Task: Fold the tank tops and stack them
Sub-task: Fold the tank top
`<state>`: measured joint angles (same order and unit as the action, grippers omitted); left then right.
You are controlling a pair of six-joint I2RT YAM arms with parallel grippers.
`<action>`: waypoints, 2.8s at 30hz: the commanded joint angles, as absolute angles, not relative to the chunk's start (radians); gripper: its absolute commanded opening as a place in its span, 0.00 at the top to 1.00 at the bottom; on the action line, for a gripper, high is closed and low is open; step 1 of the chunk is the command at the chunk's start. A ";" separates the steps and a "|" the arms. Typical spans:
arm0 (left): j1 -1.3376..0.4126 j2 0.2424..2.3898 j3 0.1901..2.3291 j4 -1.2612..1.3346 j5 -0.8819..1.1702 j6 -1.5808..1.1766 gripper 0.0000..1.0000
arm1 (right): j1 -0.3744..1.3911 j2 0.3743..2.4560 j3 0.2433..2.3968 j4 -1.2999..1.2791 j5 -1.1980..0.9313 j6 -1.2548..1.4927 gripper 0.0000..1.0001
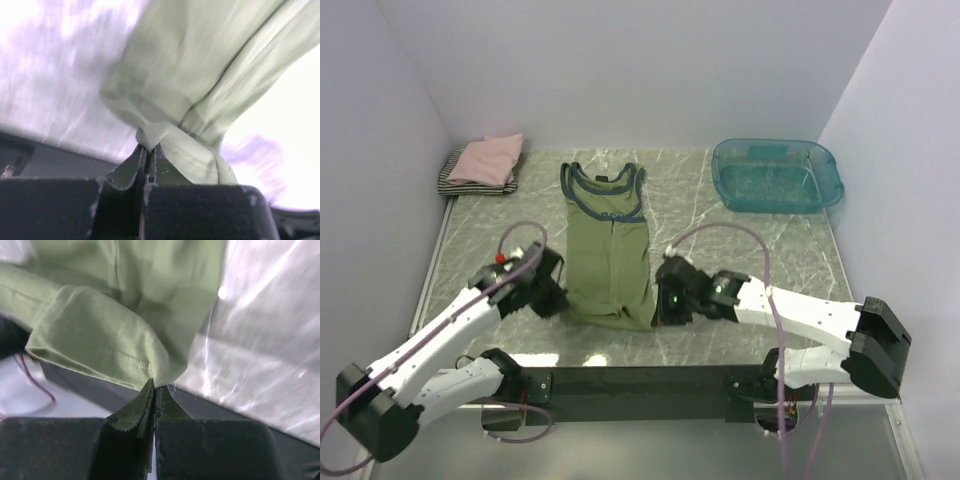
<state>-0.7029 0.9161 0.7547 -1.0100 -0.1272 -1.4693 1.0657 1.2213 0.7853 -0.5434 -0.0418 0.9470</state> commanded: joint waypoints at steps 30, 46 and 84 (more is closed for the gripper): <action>-0.206 1.859 1.397 -0.451 0.080 -1.019 0.99 | 0.565 2.080 1.730 -0.591 -0.124 0.598 0.97; -0.140 1.741 1.302 -0.232 0.146 -0.948 0.24 | 0.505 2.048 1.753 -0.469 -0.057 0.571 0.41; -0.497 1.704 0.916 0.150 0.301 -0.968 0.63 | 0.635 2.224 1.841 -0.584 -0.031 0.330 0.47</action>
